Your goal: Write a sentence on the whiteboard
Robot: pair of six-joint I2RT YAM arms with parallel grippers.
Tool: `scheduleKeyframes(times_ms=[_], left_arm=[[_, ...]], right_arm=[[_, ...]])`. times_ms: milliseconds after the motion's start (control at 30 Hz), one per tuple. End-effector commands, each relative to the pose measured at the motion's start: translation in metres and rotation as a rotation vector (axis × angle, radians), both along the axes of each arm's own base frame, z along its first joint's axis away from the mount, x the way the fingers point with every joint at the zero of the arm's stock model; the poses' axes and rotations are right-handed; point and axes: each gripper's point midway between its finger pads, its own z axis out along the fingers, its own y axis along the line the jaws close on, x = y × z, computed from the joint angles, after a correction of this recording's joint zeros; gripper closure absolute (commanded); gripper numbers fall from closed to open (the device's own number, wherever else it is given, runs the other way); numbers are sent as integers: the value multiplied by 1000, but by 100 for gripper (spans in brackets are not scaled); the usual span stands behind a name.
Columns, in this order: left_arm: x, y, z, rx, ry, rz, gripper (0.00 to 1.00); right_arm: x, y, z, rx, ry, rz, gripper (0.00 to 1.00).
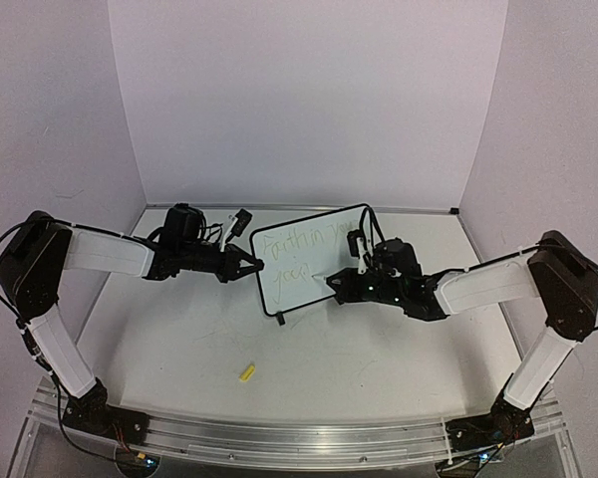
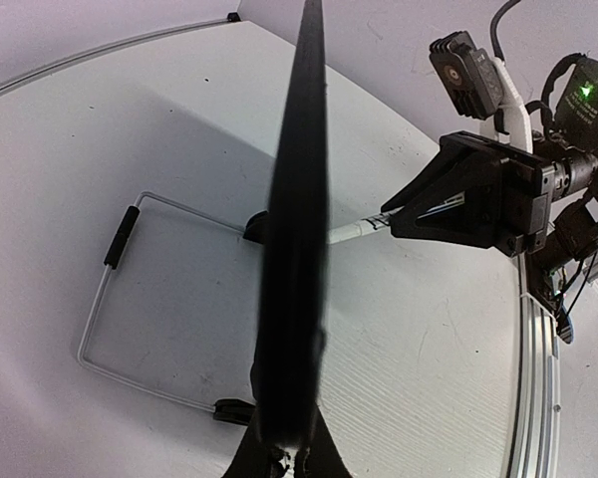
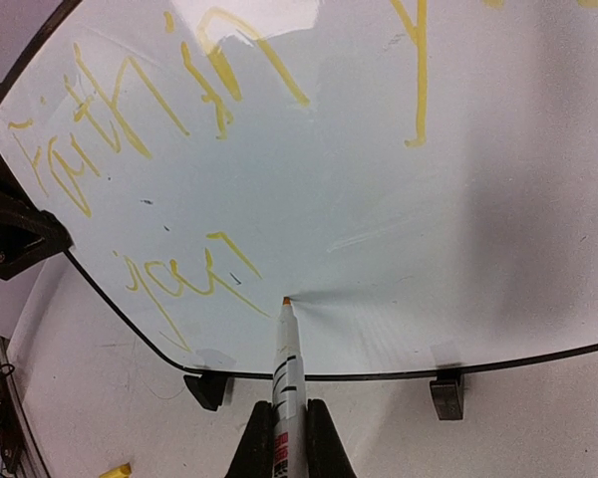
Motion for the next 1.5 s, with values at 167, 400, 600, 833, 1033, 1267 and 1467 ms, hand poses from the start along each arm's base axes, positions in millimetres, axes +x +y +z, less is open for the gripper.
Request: scheduleKeyframes(times_ms=[167,400,600,833,1033,1267,1467], left_arm=[[2,-7,10,-7,-12,-18,100],[1,-8,11,-9,-12,-21,100],[1,-8,12,-10,-14,-22,100],[1,-9,11,-10,-13,-24,100],[0,-9,12,-10,-14,-25,100],[-1,-10,13,-11,-16,-28,100],[-1,-10,12,-9,-15,-30,100]], right_arm=[[14,12,35,72,-66,-1,100],[16,10,44,85,-87,-19,100],[18,7,56,103,-113,-39,100],[20,3,50,87,-110,-64,100],[22,-4,43,70,-102,-100,100],[23,-9,40,68,-95,-124,100],[23,-11,40,67,-93,-133,100]])
